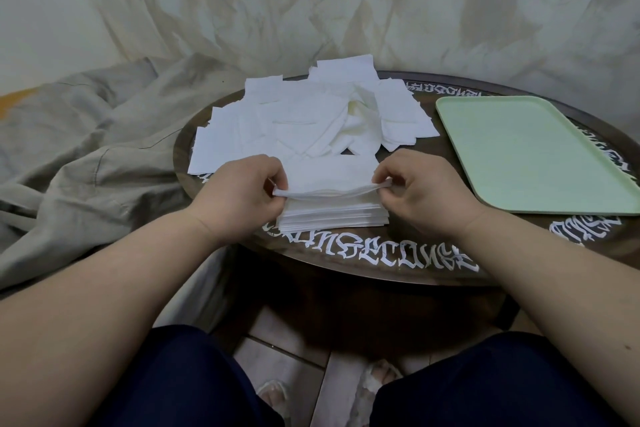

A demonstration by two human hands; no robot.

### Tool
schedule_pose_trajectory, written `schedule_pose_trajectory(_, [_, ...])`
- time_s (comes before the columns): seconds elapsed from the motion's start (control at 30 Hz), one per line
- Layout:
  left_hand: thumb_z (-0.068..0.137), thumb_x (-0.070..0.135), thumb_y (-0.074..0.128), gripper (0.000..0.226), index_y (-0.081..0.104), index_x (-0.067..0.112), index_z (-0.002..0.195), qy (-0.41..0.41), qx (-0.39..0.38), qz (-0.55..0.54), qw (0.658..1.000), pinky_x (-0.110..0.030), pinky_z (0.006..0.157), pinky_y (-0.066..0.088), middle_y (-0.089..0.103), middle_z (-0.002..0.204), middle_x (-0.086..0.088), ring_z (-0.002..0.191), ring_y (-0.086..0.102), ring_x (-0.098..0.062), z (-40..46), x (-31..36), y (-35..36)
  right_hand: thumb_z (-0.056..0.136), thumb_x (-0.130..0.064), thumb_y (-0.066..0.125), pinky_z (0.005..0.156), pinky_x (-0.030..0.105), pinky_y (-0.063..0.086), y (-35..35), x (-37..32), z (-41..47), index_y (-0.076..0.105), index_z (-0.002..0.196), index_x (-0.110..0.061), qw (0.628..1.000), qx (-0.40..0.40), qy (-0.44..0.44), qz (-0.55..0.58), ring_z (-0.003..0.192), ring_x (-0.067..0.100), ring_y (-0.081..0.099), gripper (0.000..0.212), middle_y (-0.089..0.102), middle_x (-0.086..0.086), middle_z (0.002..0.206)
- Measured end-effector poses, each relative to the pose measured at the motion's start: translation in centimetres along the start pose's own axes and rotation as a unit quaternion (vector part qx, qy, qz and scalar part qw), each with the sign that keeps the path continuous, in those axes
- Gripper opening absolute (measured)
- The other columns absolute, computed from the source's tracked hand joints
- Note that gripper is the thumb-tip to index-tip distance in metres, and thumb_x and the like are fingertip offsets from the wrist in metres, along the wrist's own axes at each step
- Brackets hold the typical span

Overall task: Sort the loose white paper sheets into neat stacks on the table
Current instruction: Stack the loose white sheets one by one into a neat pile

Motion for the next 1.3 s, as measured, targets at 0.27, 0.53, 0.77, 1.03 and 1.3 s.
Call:
schedule_pose_trajectory(0.27, [0.064, 0.044, 0.082, 0.036, 0.052, 0.029, 0.076, -0.010, -0.055, -0.012, 0.998, -0.030, 0.071, 0.048, 0.058, 0.074, 0.009, 0.072, 0.058, -0.006, -0.1, -0.7, 0.2, 0.069, -0.051, 0.072, 0.069, 0.026, 0.043, -0.4, 0.6, -0.3, 0.050, 0.088, -0.026, 0.992, -0.104, 0.068, -0.006, 0.076, 0.007, 0.053, 0.038, 0.052, -0.011, 0.086])
schedule_pose_trajectory(0.53, [0.070, 0.039, 0.080, 0.031, 0.051, 0.029, 0.071, -0.028, -0.040, -0.006, 0.999, -0.030, 0.071, 0.049, 0.060, 0.076, 0.008, 0.073, 0.061, -0.009, 0.2, -0.7, 0.2, 0.081, -0.042, 0.068, 0.064, 0.031, 0.042, -0.5, 0.2, -0.3, 0.049, 0.078, -0.021, 0.994, -0.086, 0.047, -0.045, 0.070, 0.015, 0.052, 0.029, 0.059, -0.007, 0.072])
schedule_pose_trajectory(0.77, [0.071, 0.035, 0.081, 0.028, 0.057, 0.019, 0.069, -0.041, -0.048, -0.027, 0.998, -0.030, 0.070, 0.050, 0.062, 0.069, 0.007, 0.069, 0.061, -0.008, 0.1, -0.6, 0.2, 0.080, -0.044, 0.069, 0.066, 0.032, 0.044, 0.0, 0.5, -0.3, 0.051, 0.075, -0.023, 0.994, -0.089, 0.057, -0.025, 0.070, 0.014, 0.053, 0.028, 0.060, -0.007, 0.072])
schedule_pose_trajectory(1.03, [0.070, 0.038, 0.081, 0.031, 0.057, 0.019, 0.071, -0.075, -0.080, -0.025, 0.994, -0.031, 0.073, 0.049, 0.065, 0.072, 0.007, 0.074, 0.063, -0.011, 0.1, -1.0, 0.6, 0.085, -0.043, 0.063, 0.071, 0.034, 0.047, 0.2, 0.3, -0.3, 0.056, 0.076, -0.020, 0.994, -0.091, 0.066, -0.015, 0.073, 0.015, 0.056, 0.025, 0.062, -0.005, 0.073])
schedule_pose_trajectory(1.3, [0.065, 0.036, 0.081, 0.043, 0.040, 0.027, 0.074, -0.047, -0.119, 0.065, 0.990, -0.033, 0.071, 0.046, 0.053, 0.090, 0.002, 0.075, 0.056, -0.016, 0.4, -1.0, 1.7, 0.072, -0.053, 0.070, 0.074, 0.038, 0.050, 0.6, 0.7, -0.5, 0.040, 0.097, -0.023, 0.978, -0.177, 0.093, -0.063, 0.080, 0.019, 0.060, 0.049, 0.065, -0.003, 0.091])
Point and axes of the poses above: each hand's wrist, its own z-axis towards the middle knuckle, its own y-axis out of the palm, x = y × z, the point moved 1 cm from there along z, towards the middle knuckle
